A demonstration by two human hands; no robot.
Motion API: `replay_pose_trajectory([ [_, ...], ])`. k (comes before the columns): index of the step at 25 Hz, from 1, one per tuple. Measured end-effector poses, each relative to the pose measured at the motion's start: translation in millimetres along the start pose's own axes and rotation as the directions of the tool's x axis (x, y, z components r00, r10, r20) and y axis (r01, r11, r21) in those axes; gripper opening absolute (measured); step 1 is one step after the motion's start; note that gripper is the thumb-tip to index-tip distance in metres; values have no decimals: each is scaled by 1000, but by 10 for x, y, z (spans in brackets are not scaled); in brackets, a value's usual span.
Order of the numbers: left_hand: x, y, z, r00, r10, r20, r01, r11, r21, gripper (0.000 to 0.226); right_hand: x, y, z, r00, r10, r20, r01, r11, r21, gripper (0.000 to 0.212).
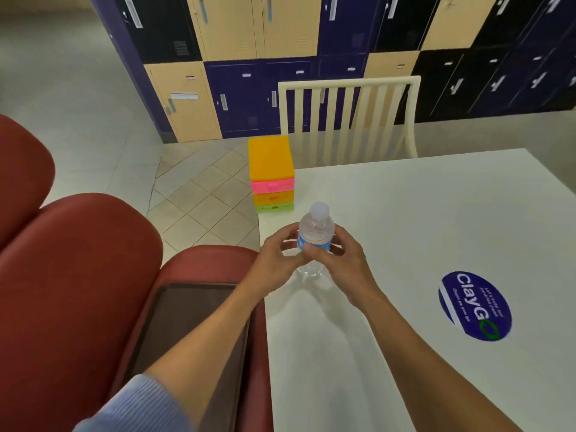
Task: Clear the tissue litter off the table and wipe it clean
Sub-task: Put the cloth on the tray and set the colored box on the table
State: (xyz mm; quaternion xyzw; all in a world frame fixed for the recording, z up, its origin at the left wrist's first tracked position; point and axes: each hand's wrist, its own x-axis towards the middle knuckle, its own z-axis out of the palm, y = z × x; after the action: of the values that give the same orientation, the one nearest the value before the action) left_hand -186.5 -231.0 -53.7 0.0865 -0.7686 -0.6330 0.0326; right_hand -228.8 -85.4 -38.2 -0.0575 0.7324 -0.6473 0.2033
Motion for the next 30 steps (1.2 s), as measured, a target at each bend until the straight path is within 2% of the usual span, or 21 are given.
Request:
replay_pose_trajectory([
  [3,190,18,165,1000,9,10,-10,1000,13,49,154,53,-174,999,-24,-22,24,1000,2,58],
  [5,314,15,218,999,-38,-5,39,997,61,57,282,60,-230,998,-27,-53,26,999,-26,59],
  [7,419,88,203,990,-109,-86,124,975,185,66,460,48,-271,996,-29,-80,23,998,-65,62],
  [8,464,148,167,985,-96,-141,132,954,268,63,567,36,-288,996,-32,-81,26,997,-74,64],
  [10,533,301,55,970,54,-236,53,903,427,44,782,4,-312,996,-40,-75,34,996,-79,66],
  [13,648,555,-160,903,290,-318,-49,803,594,20,1091,-49,-305,995,-56,-81,49,995,-90,67],
  [16,860,628,-395,850,378,-367,14,681,733,19,1381,-96,-242,993,-69,-93,59,993,-99,67],
  [19,1033,551,-571,890,295,-346,98,619,779,32,1625,-165,-157,991,-74,-110,62,993,-104,66],
  [22,1064,429,-608,928,230,-292,98,607,789,34,1799,-211,-79,989,-91,-118,77,989,-124,65],
  [30,1048,268,-588,921,247,-302,89,620,779,31,2109,-254,130,985,-142,-99,127,981,-145,64],
])
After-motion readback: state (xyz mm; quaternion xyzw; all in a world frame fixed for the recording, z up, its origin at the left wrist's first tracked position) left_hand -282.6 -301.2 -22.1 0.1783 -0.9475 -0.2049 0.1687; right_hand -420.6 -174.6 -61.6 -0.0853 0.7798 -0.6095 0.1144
